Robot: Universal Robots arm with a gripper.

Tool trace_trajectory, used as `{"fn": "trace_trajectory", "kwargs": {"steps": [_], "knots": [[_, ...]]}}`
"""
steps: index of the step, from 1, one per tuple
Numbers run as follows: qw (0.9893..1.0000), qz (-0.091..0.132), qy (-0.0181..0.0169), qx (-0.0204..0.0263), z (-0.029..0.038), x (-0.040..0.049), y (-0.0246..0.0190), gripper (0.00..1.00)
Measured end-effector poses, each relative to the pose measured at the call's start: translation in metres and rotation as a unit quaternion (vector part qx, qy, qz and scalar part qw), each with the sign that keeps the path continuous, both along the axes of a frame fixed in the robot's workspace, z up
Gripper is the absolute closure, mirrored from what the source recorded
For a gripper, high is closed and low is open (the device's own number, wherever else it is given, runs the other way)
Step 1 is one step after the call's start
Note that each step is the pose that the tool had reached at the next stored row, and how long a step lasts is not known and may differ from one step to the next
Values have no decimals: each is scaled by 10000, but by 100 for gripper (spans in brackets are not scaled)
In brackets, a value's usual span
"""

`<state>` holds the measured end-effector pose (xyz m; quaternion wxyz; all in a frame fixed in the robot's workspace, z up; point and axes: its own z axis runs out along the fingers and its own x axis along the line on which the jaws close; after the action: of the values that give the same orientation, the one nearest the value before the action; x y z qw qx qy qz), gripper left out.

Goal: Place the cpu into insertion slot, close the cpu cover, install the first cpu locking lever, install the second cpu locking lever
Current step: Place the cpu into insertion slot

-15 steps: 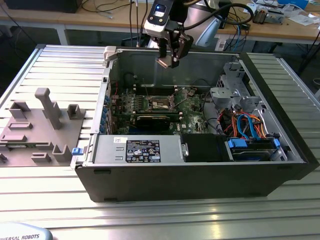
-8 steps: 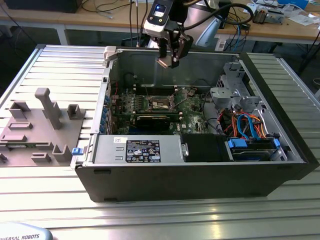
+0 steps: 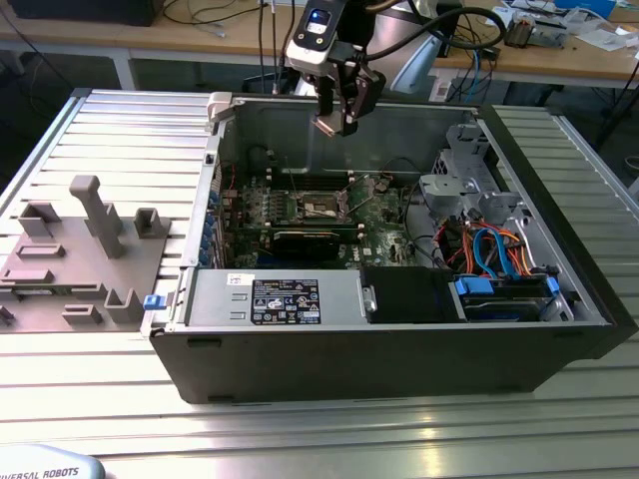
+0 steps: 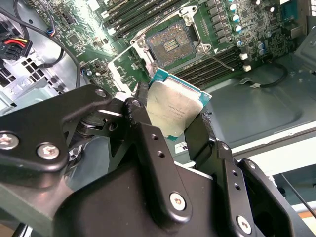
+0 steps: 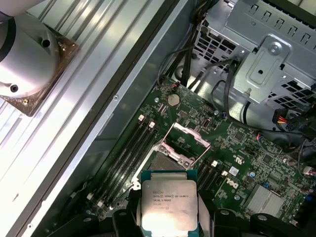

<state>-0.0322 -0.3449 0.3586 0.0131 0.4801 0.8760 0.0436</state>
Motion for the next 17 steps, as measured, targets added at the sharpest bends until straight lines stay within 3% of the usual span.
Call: {"fn": "trace_trajectory", "kwargs": {"steps": [17], "knots": [[10000, -76, 0, -1, -11, 0, 0, 46]]}}
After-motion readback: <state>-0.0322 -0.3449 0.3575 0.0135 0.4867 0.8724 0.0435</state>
